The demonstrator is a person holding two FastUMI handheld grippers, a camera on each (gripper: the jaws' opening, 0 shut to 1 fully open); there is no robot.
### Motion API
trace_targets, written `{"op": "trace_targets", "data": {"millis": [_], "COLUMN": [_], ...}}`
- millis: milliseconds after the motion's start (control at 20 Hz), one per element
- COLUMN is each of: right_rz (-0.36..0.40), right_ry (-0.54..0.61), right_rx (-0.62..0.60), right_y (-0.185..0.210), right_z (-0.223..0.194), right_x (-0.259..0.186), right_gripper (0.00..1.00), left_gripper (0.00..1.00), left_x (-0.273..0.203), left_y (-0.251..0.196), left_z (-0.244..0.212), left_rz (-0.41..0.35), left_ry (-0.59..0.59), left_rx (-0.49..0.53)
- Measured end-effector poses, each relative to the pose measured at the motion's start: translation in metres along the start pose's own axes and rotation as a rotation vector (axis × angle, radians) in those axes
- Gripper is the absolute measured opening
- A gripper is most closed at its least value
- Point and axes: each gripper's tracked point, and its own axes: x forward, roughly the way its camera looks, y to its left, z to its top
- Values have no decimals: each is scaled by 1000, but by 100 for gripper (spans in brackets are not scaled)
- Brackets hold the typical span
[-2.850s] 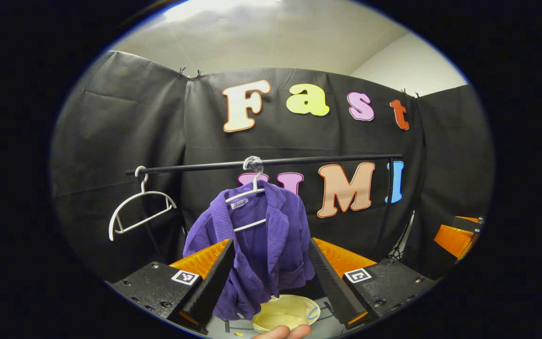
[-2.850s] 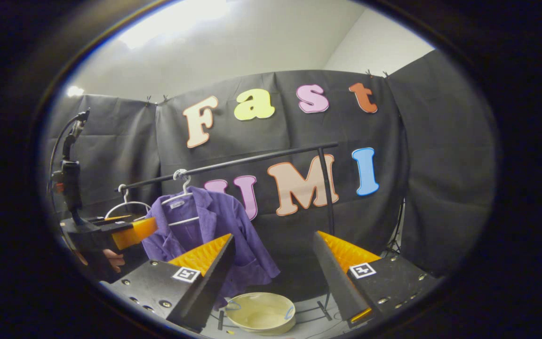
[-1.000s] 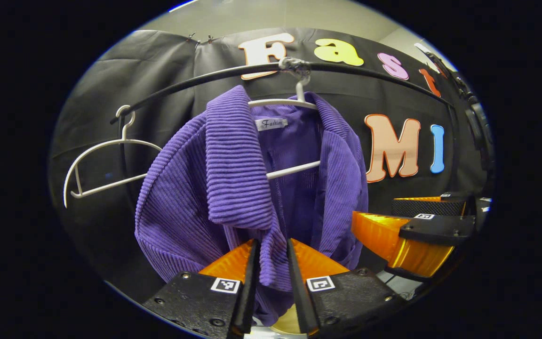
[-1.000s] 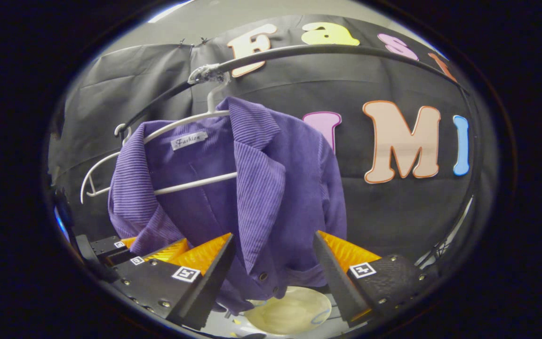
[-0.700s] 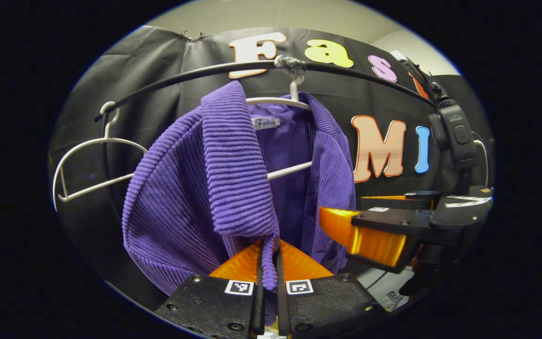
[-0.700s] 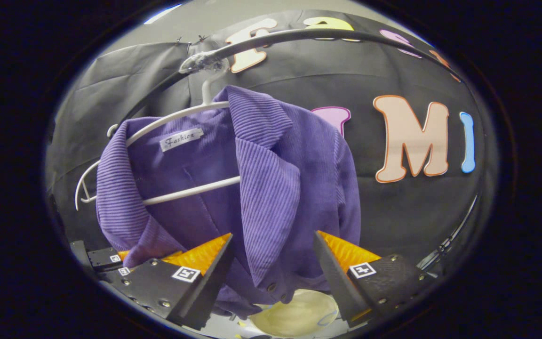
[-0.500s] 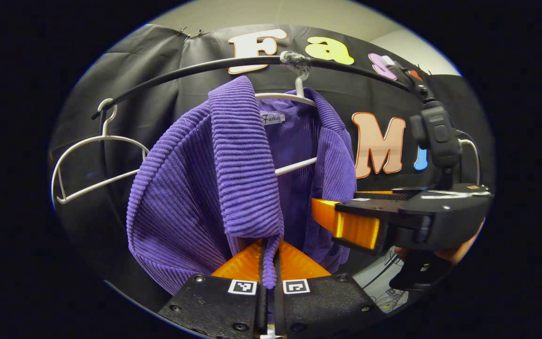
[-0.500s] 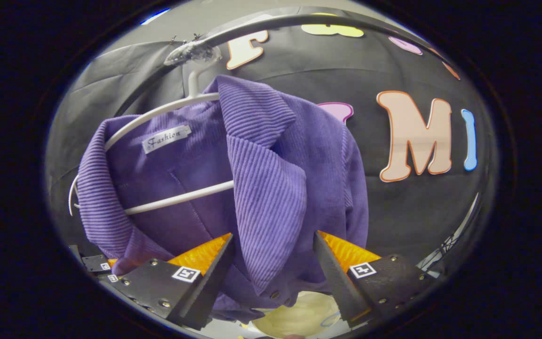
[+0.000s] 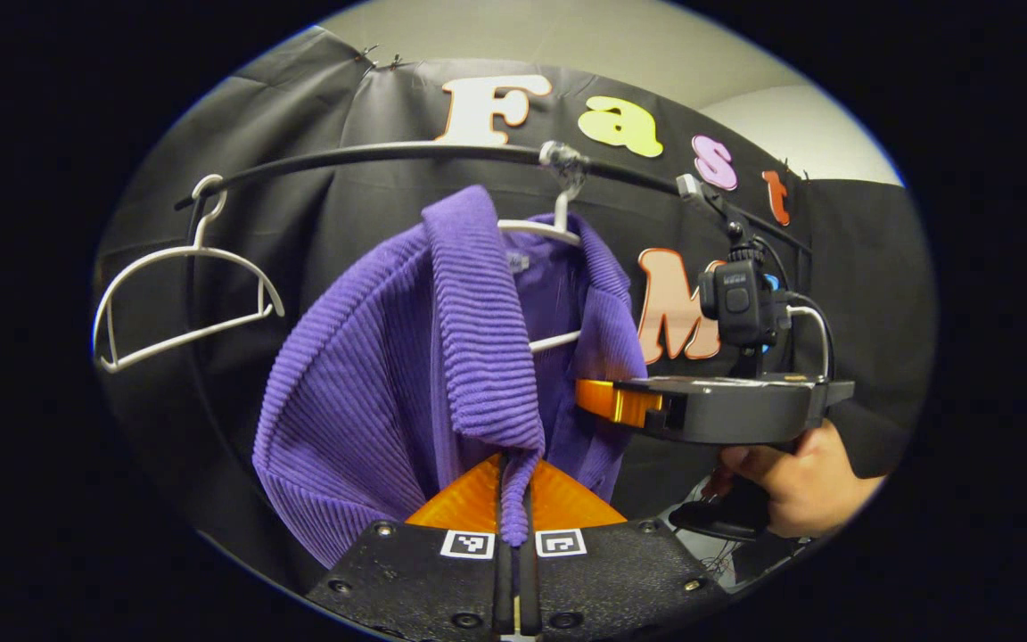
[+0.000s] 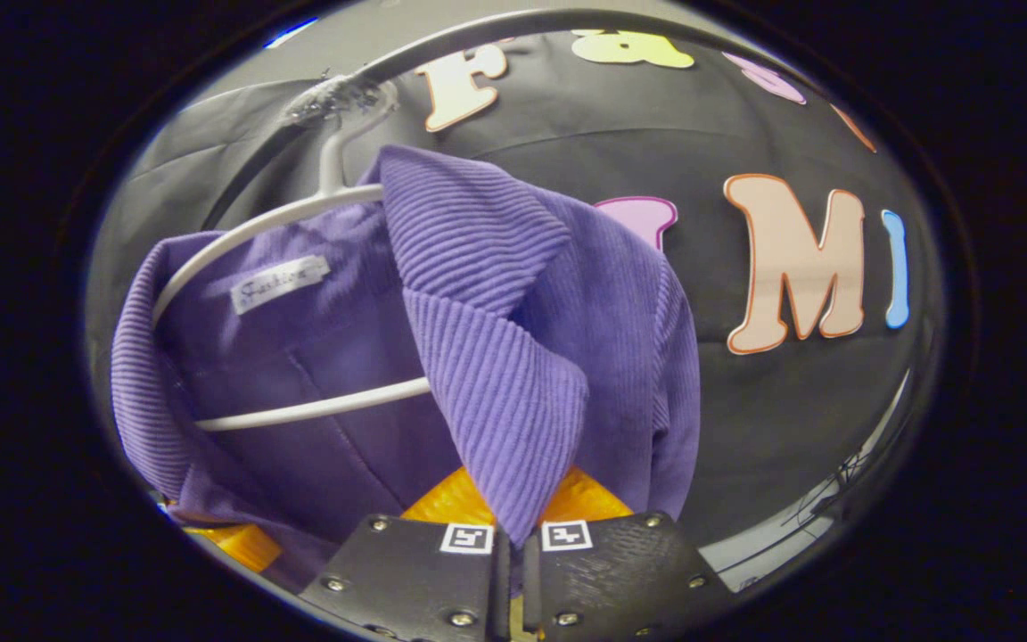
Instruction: Grasp the clothes on the hanger with both hands and then place them into the laundry hamper below.
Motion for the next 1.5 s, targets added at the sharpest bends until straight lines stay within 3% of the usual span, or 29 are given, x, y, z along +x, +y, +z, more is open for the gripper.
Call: {"op": "trace_targets", "data": {"millis": [50,100,150,300,850,1100,1250,1500], "right_rz": [-21,-9,18,-12,-110,-138,-149,-219], "right_ry": [-25,-32,-25,-47,-180,-192,-186,-279], "right_rx": [-17,-17,-4,-8,-45,-104,-101,-87], "right_y": [-4,-2,6,2,-29,-46,-58,-79], "right_z": [7,10,13,25,76,89,91,111], "right_x": [4,-12,-15,-33,-79,-78,-70,-68], "right_gripper": [6,2,4,1,1,0,1,1], "left_gripper": [3,3,3,3,3,3,2,3], "left_x": [-5,-11,-17,-33,-83,-85,-83,-77], "left_y": [-2,-5,-7,-7,36,67,91,121], "left_z": [8,17,25,48,89,96,101,108], "left_rz": [-7,-15,-19,-11,90,153,199,226], "left_ry": [-16,-30,-42,-62,-71,-67,-72,-75], "left_rx": [10,11,11,15,-3,-6,42,66]}}
